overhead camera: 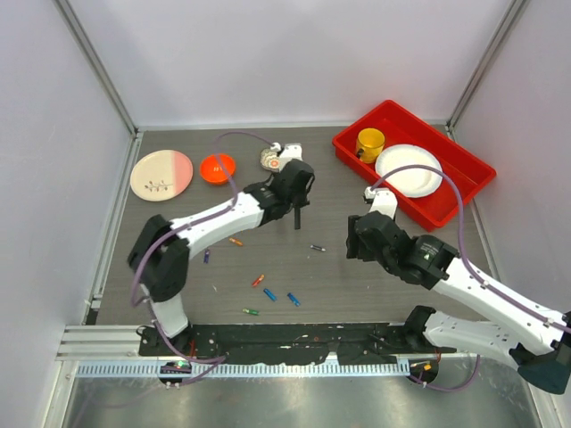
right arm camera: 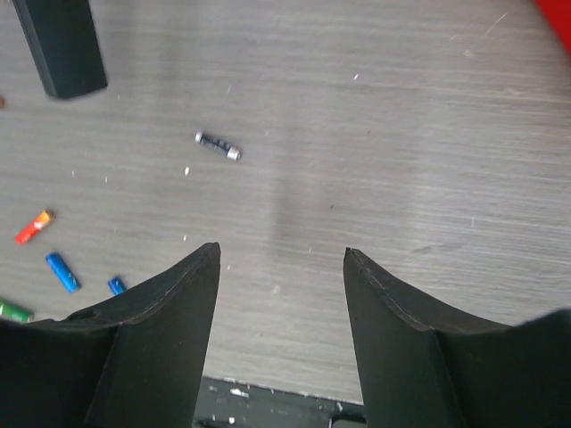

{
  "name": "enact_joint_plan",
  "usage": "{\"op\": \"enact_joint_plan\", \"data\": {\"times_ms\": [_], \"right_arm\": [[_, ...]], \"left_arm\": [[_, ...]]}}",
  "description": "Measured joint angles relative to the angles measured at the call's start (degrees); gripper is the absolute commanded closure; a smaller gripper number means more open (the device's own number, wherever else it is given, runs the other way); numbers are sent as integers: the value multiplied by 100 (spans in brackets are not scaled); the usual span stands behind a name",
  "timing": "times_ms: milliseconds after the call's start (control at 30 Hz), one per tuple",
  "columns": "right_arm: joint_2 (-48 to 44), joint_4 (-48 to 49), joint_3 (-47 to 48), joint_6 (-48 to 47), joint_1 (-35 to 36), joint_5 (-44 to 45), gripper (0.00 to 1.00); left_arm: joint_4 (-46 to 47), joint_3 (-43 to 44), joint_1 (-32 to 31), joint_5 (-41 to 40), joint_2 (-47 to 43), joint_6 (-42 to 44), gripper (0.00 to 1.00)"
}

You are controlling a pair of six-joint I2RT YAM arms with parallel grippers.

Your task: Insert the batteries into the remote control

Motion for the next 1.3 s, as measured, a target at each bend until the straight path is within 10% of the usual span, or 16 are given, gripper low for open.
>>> {"op": "enact_joint_plan", "data": {"times_ms": [400, 967, 1300], "right_arm": [[-780, 431, -249, 66, 0, 671, 37], [-1285, 476, -509, 251, 0, 656, 30], [-1600, 586, -533, 271, 0, 820, 30]], "left_arm": [[-3637, 1961, -81, -1978, 2894, 1598, 99], [-3814, 2490, -560, -1768, 2999, 1836, 7], [-2549, 79, -603, -1722, -601, 1045, 0]]}}
